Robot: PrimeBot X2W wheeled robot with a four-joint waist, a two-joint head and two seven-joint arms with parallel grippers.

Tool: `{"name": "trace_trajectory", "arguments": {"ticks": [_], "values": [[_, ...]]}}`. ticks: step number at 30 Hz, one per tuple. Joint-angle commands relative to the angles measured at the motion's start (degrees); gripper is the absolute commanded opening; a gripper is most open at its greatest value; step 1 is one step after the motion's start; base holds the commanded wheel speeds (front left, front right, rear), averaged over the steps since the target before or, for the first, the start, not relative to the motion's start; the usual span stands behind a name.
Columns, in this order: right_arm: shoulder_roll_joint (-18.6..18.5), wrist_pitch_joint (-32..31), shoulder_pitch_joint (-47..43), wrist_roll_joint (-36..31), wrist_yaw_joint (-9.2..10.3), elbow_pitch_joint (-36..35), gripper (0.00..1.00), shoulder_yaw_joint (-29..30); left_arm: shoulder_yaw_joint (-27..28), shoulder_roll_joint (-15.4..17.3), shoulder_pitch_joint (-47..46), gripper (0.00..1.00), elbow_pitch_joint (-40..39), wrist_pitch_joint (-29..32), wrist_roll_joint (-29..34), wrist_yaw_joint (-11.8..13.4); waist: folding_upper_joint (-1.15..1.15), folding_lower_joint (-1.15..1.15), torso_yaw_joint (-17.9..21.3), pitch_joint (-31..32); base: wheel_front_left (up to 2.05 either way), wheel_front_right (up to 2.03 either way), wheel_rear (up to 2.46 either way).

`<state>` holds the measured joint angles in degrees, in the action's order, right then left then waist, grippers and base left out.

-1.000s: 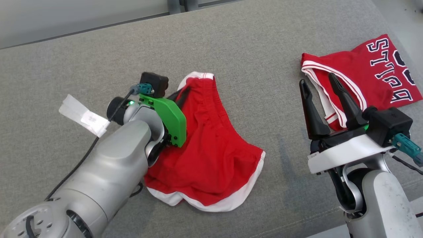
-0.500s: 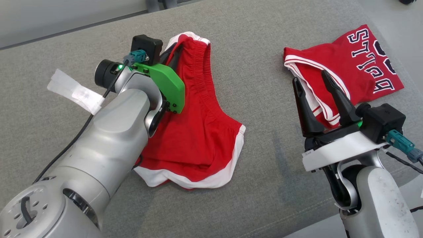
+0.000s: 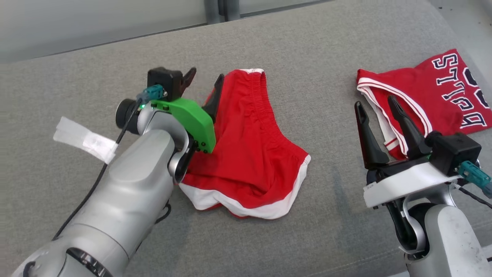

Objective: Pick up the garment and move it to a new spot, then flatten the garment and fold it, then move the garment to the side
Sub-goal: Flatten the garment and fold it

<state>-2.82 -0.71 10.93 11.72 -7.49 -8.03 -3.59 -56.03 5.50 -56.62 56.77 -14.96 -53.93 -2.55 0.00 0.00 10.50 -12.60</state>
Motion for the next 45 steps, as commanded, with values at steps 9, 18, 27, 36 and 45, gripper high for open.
{"name": "trace_trajectory", "arguments": {"ticks": [9, 18, 27, 36, 45], "values": [[-0.16, -1.08, -3.45, 0.07, 0.0, -0.91, 1.0, 1.52, 5.16, 3.5, 10.4, 1.0, -4.79, -0.27, 2.47, 0.49, 0.0, 0.0, -7.86, 6.02, 0.0, 0.0, 0.0], [-0.15, -1.63, -4.19, 0.29, 0.0, -1.49, 1.0, 1.65, 9.74, 5.27, 21.47, 1.0, -8.66, -0.27, 3.28, 1.7, 0.0, 0.0, -8.69, 6.55, 0.0, 0.0, 0.0], [-0.15, -2.14, -4.18, -0.26, 0.0, -2.1, 1.0, 1.81, 8.03, 3.98, 26.24, 1.0, -7.01, 0.06, 3.9, -0.21, 0.0, 0.0, -8.18, 5.92, 0.0, 0.0, 0.0], [-0.15, -2.48, -3.96, -0.32, 0.0, -2.53, 1.0, 1.62, 6.52, 0.92, 25.15, 1.0, -6.75, 0.14, 3.36, -2.51, 0.0, 0.0, -7.45, 5.48, 0.0, 0.0, 0.0], [-0.15, -2.42, -2.94, -0.06, 0.0, -2.33, 1.0, 1.11, 5.94, -1.24, 23.03, 1.0, -5.79, 1.57, 1.18, -3.94, 0.0, 0.0, -6.12, 4.56, 0.0, 0.0, 0.0]]}}
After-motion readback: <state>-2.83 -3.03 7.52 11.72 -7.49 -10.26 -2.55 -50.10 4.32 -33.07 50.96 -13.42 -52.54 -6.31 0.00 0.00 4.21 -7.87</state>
